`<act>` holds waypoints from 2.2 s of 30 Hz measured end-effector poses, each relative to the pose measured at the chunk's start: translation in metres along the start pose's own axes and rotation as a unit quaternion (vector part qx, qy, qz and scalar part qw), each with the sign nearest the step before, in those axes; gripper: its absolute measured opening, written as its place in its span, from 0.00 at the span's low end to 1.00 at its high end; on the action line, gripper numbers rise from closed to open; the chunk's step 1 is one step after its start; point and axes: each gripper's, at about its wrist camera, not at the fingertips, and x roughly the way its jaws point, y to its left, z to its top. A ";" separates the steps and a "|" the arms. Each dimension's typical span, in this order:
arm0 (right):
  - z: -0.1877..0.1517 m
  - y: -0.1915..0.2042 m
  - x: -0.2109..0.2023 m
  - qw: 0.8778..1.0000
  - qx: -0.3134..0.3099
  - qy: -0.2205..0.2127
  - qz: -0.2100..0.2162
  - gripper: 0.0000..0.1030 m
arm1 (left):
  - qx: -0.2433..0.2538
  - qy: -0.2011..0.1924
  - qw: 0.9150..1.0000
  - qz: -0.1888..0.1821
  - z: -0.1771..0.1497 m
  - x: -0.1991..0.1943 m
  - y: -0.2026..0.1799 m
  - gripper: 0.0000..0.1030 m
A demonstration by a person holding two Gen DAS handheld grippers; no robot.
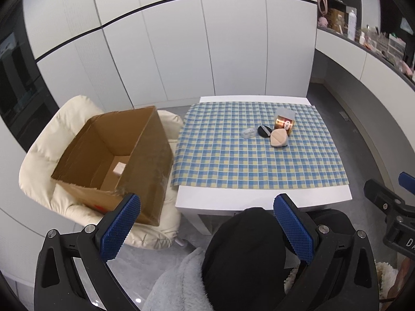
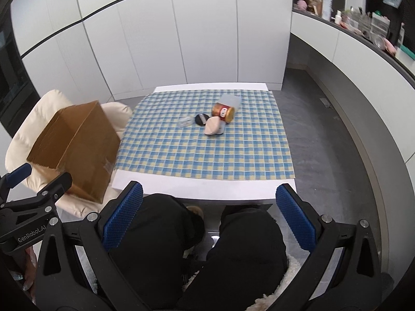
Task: Organize objects
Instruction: 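Move both open tools back toward the checked table, then grasp the clear plastic case with the left tool while the right tool grasps the peach sponge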
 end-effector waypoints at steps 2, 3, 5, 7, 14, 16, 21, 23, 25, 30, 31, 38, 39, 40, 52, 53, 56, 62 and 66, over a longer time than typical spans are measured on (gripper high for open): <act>0.001 -0.005 0.005 1.000 0.003 -0.004 0.001 1.00 | 0.006 0.002 1.000 0.004 0.003 0.008 -0.005 0.99; 0.001 -0.008 0.008 1.000 0.005 -0.006 0.002 1.00 | 0.008 0.003 1.000 0.004 0.004 0.012 -0.007 0.99; 0.003 -0.013 0.016 1.000 0.012 -0.008 0.007 1.00 | 0.011 0.005 1.000 0.002 0.008 0.022 -0.011 0.99; 0.007 -0.017 0.026 1.000 0.019 -0.007 0.009 1.00 | 0.010 0.008 1.000 -0.001 0.011 0.031 -0.012 0.99; 0.023 -0.013 0.062 1.000 0.019 0.001 0.000 1.00 | -0.013 0.031 0.999 0.000 0.031 0.078 0.000 0.99; 0.027 -0.010 0.079 1.000 0.010 0.008 0.001 1.00 | -0.016 0.033 0.999 0.001 0.037 0.088 0.001 0.99; 0.038 -0.004 0.128 1.000 -0.016 0.024 0.012 1.00 | -0.016 0.034 0.999 0.011 0.056 0.120 0.002 0.99; 0.043 -0.003 0.145 0.999 -0.018 0.027 0.012 1.00 | -0.016 0.040 0.999 0.013 0.063 0.136 0.001 0.99; 0.048 -0.004 0.164 0.999 -0.018 0.033 0.010 1.00 | -0.015 0.047 0.999 0.014 0.068 0.153 0.000 0.99; 0.062 -0.002 0.220 0.998 -0.020 0.055 0.002 1.00 | -0.013 0.068 0.998 0.013 0.078 0.200 -0.006 0.99; 0.065 -0.002 0.233 0.998 -0.022 0.060 0.001 1.00 | -0.013 0.070 0.997 0.011 0.079 0.206 -0.007 0.99; 0.084 -0.008 0.304 0.997 -0.003 0.072 0.006 1.00 | -0.013 0.092 0.996 0.006 0.082 0.261 -0.017 0.99; 0.086 -0.008 0.313 0.997 -0.003 0.073 0.001 1.00 | -0.015 0.094 0.995 0.005 0.081 0.267 -0.018 0.99; 0.089 -0.008 0.322 0.997 -0.001 0.073 -0.006 1.00 | -0.017 0.097 0.995 0.005 0.081 0.274 -0.019 0.99; 0.097 0.004 0.409 0.996 0.004 0.080 -0.045 0.89 | -0.015 0.124 0.992 -0.005 0.081 0.348 -0.036 0.99; 0.095 0.006 0.413 0.995 -0.007 0.086 -0.046 0.72 | -0.018 0.127 0.992 -0.008 0.082 0.353 -0.038 0.99; 0.089 0.009 0.418 0.992 -0.054 0.094 -0.066 0.38 | -0.028 0.134 0.990 -0.020 0.087 0.365 -0.043 0.99; 0.094 -0.018 0.395 0.997 -0.042 0.046 -0.048 0.27 | -0.027 0.135 0.989 -0.049 0.098 0.389 -0.067 0.99; 0.099 -0.036 0.385 1.000 0.001 0.024 -0.015 0.19 | -0.039 0.142 0.987 -0.058 0.105 0.412 -0.084 0.99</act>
